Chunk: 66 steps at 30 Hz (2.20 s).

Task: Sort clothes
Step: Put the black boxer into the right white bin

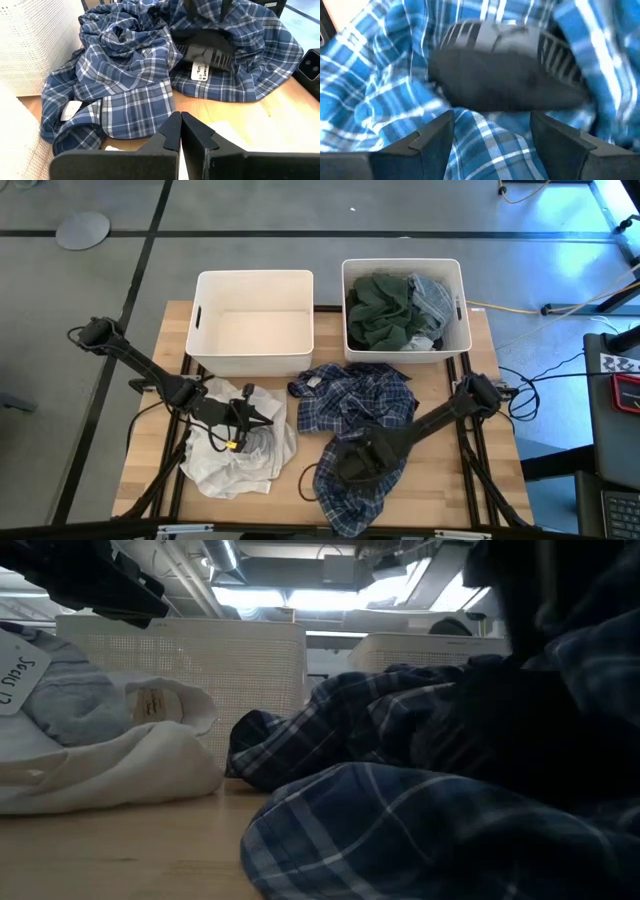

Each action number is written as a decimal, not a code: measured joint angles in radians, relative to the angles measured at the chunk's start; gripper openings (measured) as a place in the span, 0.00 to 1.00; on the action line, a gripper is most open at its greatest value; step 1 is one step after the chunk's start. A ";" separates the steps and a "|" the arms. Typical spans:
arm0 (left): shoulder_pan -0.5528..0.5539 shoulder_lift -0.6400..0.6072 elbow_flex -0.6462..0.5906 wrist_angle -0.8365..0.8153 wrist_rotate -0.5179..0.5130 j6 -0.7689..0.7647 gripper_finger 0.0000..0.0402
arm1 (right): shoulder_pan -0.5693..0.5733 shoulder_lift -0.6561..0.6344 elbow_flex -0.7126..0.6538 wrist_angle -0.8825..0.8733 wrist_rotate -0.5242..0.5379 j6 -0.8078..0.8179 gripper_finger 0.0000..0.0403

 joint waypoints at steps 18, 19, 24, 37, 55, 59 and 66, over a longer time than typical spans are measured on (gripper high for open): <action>0.000 0.000 0.000 0.000 0.000 0.010 0.00 | -0.002 0.073 -0.050 0.138 0.164 -0.149 0.64; 0.000 0.000 0.000 -0.003 0.000 0.009 0.00 | -0.005 0.079 -0.064 0.138 0.140 -0.143 0.64; 0.000 0.000 0.000 -0.004 0.000 0.007 0.00 | -0.017 0.086 -0.128 0.150 0.099 -0.119 0.63; 0.000 0.000 0.000 -0.003 0.000 0.006 0.00 | -0.029 0.086 -0.138 0.156 0.084 -0.180 0.05; 0.000 0.000 0.000 -0.003 0.000 0.007 0.00 | 0.002 0.085 0.304 -0.123 0.495 -0.340 0.07; 0.000 0.000 0.000 -0.004 0.000 0.009 0.00 | 0.007 0.085 0.425 -0.236 0.685 -0.333 0.06; 0.000 0.000 0.000 -0.004 0.000 0.009 0.00 | -0.003 0.074 0.572 -0.336 0.937 -0.336 0.05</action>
